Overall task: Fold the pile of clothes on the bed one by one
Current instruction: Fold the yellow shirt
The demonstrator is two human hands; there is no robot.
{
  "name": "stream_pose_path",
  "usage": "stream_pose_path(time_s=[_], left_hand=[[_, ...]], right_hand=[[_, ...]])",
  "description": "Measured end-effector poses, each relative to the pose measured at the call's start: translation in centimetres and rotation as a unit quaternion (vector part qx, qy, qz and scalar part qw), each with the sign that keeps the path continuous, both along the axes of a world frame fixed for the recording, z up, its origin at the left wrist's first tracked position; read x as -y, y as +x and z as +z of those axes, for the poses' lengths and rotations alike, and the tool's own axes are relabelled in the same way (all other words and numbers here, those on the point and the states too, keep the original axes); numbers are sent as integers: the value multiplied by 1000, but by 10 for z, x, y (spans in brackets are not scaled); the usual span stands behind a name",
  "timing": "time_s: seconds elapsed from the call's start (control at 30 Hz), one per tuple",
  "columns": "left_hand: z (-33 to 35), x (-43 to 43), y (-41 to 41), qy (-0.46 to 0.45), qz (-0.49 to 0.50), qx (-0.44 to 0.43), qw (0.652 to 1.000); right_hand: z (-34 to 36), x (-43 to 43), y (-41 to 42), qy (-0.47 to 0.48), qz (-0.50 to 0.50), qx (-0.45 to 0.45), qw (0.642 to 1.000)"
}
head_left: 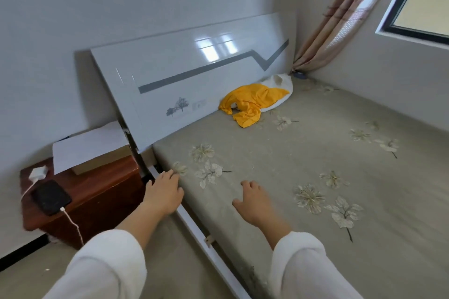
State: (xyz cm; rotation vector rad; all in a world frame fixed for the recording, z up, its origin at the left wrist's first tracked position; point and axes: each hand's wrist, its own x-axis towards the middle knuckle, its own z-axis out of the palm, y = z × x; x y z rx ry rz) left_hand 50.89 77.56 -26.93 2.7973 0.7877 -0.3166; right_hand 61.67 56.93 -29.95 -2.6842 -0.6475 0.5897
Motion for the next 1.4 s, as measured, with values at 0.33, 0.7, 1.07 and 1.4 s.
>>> stream_pose_path(time_s=[0.33,0.7,1.07,1.4], left_hand=[[-35,-137,194,15,-116,-10,993],[-141,-220,399,-58,-139,-55,987],[-301,-275,556,-75,-179,-46,980],[-387,-296,644,-65,-204,139,967]], right_hand=[[-27,-105,171,7,-96,-10,995],[-117,-204,370,-20,-156,-66,985],[-247,-242,495,-16,-226,-50,973],[-309,-297,594,77,-244,133,958]])
